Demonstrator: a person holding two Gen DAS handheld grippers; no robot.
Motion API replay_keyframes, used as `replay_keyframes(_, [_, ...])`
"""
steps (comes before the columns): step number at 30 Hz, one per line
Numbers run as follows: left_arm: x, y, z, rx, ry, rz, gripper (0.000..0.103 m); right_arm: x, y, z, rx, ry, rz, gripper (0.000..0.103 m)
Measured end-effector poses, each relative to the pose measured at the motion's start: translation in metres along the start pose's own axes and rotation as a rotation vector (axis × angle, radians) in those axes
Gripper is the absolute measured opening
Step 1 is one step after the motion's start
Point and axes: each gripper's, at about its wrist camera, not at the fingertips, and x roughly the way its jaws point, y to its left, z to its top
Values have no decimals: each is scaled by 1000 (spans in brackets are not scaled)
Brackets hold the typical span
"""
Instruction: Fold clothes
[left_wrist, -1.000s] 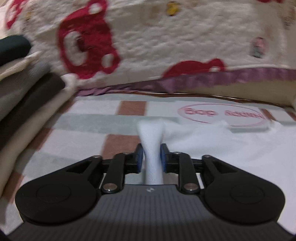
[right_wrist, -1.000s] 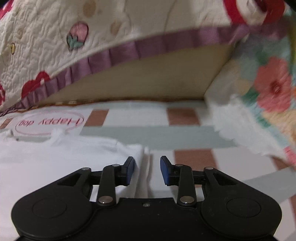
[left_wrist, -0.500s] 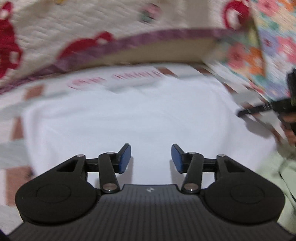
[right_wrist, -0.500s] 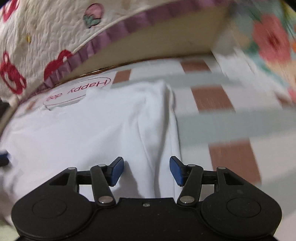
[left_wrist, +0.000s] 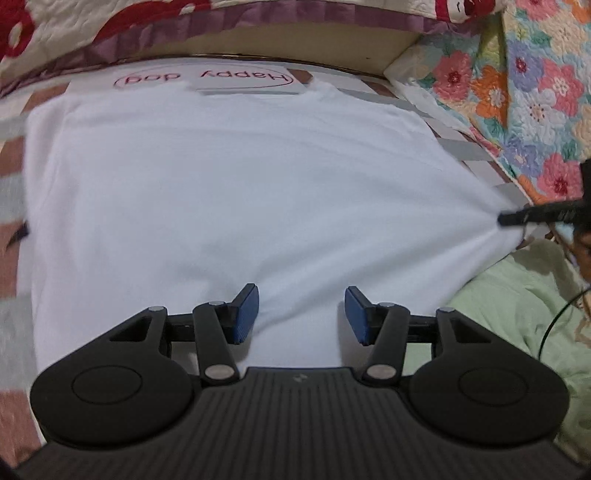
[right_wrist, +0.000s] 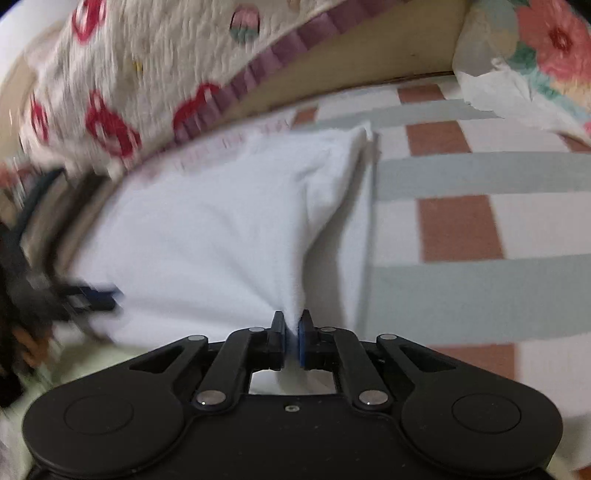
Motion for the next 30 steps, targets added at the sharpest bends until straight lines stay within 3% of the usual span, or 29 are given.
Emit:
replay_keyframes(3, [-10,3,-6,13,31,32,51,11,4,-9,-44,10,-48,6])
replay_keyframes(7, [-25,10,-16,-1,77,94,51,5,12,-13,-46,-78,-100,7])
replay_keyframes(10, [-41,18,-26,-37,91,97,51,-1,13,-9,-43,-92,-103,7])
replay_keyframes(12, [-53,25,-33,-56,83,147,51,-7,6,-5,5,-100,-106,8])
replay_keyframes(14, [-62,31,-38,-84,75,219,51,-10,3,-7,-13,-85,-231,8])
replay_keyframes(16, [-68,35,-40,-103,62,236,51,-16,0,-10,-22,-73,-365,10])
replay_keyframes(17, [-71,35,-40,-107,59,244,51,-24,-5,-11,42,-87,-349,17])
replay_keyframes(19, [-72,33,-40,-81,67,293,51,-40,-14,-14,170,-114,-309,20])
replay_keyframes(20, [-72,31,-40,-57,75,333,51,-44,-16,-17,233,-126,-263,35])
replay_keyframes(22, [-72,30,-41,-15,88,452,56,-50,-21,-25,360,-145,-167,51])
replay_keyframes(24, [-74,34,-41,-26,75,513,56,-48,-25,-37,501,-136,-63,52])
replay_keyframes(27, [-88,40,-37,-118,-32,368,56,-34,-26,-51,653,-113,56,52])
replay_keyframes(30, [-79,18,-25,-27,-91,288,56,-19,-19,-57,687,-107,78,57])
